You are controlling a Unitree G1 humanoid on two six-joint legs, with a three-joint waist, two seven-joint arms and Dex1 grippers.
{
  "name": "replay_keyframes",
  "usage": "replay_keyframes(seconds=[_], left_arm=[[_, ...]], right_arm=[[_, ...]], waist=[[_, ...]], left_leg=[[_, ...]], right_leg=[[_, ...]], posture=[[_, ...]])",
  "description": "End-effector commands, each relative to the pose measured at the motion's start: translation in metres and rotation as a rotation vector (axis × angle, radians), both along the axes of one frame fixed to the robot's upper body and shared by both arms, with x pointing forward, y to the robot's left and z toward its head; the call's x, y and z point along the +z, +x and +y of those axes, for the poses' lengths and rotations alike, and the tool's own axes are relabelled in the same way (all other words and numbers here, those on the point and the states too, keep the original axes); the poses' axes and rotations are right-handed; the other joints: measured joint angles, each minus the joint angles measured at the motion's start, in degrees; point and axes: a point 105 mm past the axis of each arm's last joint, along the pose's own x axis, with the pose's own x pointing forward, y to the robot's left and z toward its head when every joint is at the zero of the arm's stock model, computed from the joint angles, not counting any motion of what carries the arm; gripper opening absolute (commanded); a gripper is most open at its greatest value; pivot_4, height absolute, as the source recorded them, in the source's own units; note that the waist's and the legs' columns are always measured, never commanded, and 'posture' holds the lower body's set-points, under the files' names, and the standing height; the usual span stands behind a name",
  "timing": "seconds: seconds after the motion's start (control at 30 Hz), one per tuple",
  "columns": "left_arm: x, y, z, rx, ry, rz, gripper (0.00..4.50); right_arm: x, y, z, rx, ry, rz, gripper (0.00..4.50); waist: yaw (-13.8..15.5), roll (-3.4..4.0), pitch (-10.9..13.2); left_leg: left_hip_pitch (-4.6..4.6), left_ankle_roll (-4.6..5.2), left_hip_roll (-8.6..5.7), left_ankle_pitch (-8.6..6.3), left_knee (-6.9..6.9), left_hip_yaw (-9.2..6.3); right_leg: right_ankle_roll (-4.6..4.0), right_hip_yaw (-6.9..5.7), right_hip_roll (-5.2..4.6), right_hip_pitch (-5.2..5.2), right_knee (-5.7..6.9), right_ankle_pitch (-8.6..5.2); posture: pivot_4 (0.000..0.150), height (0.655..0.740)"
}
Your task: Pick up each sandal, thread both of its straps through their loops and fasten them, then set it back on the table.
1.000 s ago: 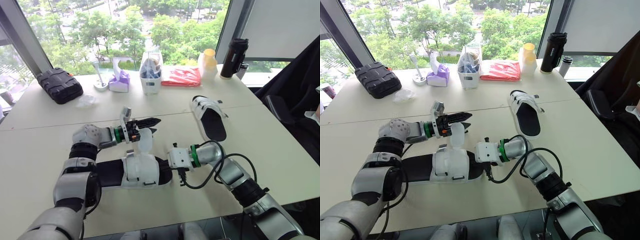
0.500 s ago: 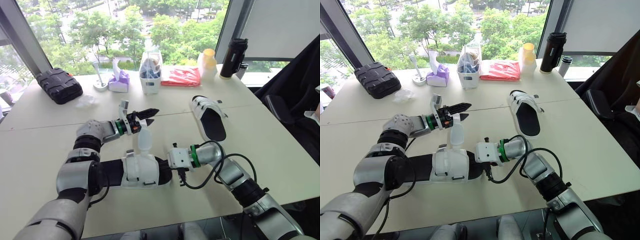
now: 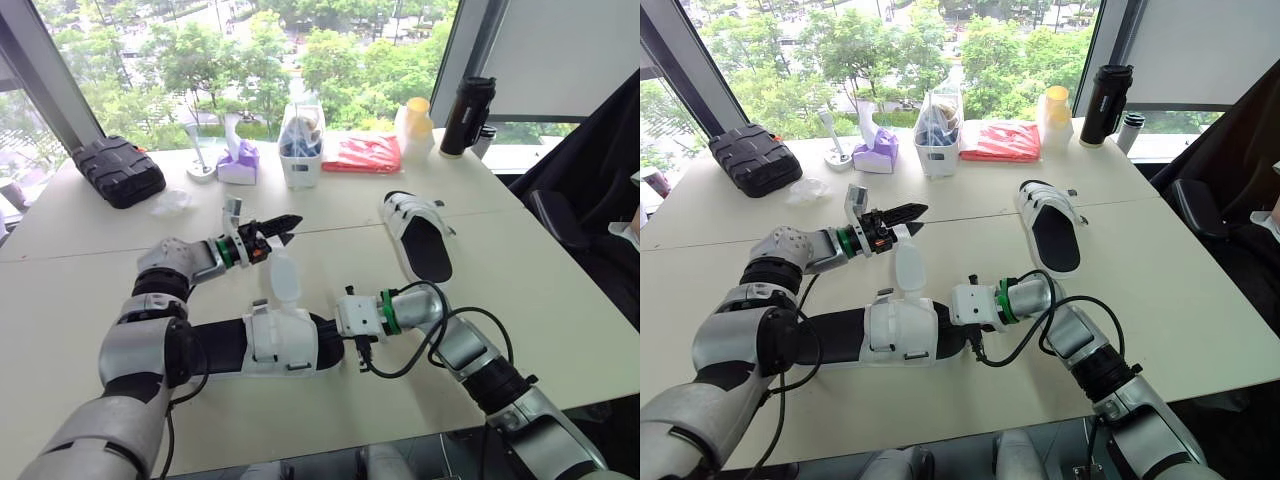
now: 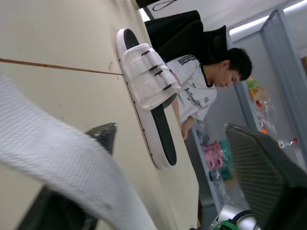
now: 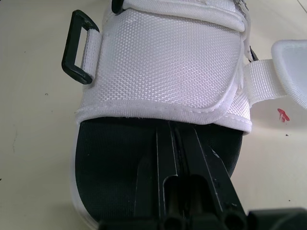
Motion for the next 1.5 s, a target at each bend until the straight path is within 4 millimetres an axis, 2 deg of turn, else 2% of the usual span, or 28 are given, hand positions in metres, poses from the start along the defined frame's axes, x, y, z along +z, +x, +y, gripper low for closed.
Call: replay_keyframes(seconds=[0.03,0.13,0.17,0.27,0.33,0.5,0.63,0.77,0.93,1.17,1.5], left_arm=[[0.028,0.006,0.008,0.025,-0.017,-0.090,1.58],[0.032,0.007,0.011,0.034,-0.017,-0.101,0.07],[0.033,0.007,0.012,0.036,-0.018,-0.104,0.03],[0.038,0.004,0.012,0.013,-0.016,-0.132,0.03],[0.048,-0.007,0.006,-0.074,0.026,-0.255,0.03],[0.060,-0.054,-0.018,-0.289,0.167,-0.589,0.03],[0.064,-0.083,-0.030,-0.367,0.217,-0.738,0.03],[0.071,-0.137,-0.048,-0.519,0.368,-1.159,0.03],[0.065,-0.165,-0.058,-0.623,0.444,-1.367,0.03],[0.053,-0.196,-0.062,-0.775,0.486,-1.588,0.03],[0.022,-0.208,-0.052,-0.925,0.582,-1.780,0.03]], right_arm=[[-0.026,-0.011,0.000,0.026,-0.085,0.067,0.00],[-0.026,-0.011,0.001,0.027,-0.084,0.067,0.00],[-0.026,-0.011,0.001,0.028,-0.084,0.067,0.00],[-0.026,-0.011,0.001,0.028,-0.084,0.067,0.00],[-0.026,-0.011,0.001,0.028,-0.085,0.068,0.00],[-0.027,-0.011,0.000,0.028,-0.088,0.068,0.00],[-0.027,-0.011,-0.002,0.029,-0.092,0.067,0.00],[-0.029,-0.013,-0.003,0.041,-0.102,0.070,0.00],[-0.030,-0.014,-0.004,0.052,-0.109,0.074,0.00],[-0.032,-0.014,-0.005,0.078,-0.127,0.081,0.00],[-0.032,-0.009,-0.004,0.082,-0.132,0.082,0.00]], waist=[[0.0,0.00,0.0],[0.0,0.00,0.0],[0.0,0.00,0.0],[0.0,0.00,0.0],[0.0,0.00,0.0],[-0.1,0.01,0.0],[0.1,0.01,0.0],[0.0,0.01,0.0],[0.2,0.01,0.0],[0.1,0.01,0.0],[0.3,0.01,0.0]], left_leg=[[0.00,0.00,0.00,0.00,0.00,0.00],[0.00,0.00,0.00,0.00,0.00,0.00],[0.00,0.00,0.00,0.00,0.00,0.00],[0.00,0.00,0.00,0.00,0.00,0.00],[0.00,0.00,0.00,0.00,0.00,0.01],[0.00,-0.03,0.06,0.02,-0.03,0.04],[0.01,-0.03,0.06,0.02,-0.01,0.03],[0.02,-0.03,0.08,0.02,-0.06,0.05],[0.03,0.14,0.07,-0.08,-0.06,0.09],[0.01,0.30,0.07,-0.17,-0.07,0.09],[0.00,0.40,0.07,-0.23,-0.06,0.11]], right_leg=[[0.00,0.00,0.00,0.00,0.00,0.00],[0.00,0.00,0.00,0.00,0.00,0.00],[0.00,0.00,0.00,0.00,0.00,0.00],[0.00,0.00,0.00,0.00,0.01,0.00],[0.00,0.00,0.00,0.00,0.01,0.00],[-0.01,0.06,0.00,-0.03,0.03,0.00],[-0.02,0.08,0.00,-0.03,0.04,0.01],[-0.04,0.11,0.00,-0.03,0.02,0.01],[-0.07,0.11,-0.01,0.01,-0.04,0.03],[-0.07,0.10,0.00,0.01,-0.11,0.02],[-0.08,0.10,0.00,0.02,-0.14,0.02]], posture=[[0.150,0.7400],[0.150,0.7400],[0.150,0.7400],[0.150,0.7400],[0.150,0.7400],[0.150,0.7400],[0.150,0.7400],[0.150,0.7400],[0.150,0.7400],[0.150,0.7400],[0.150,0.7400]])
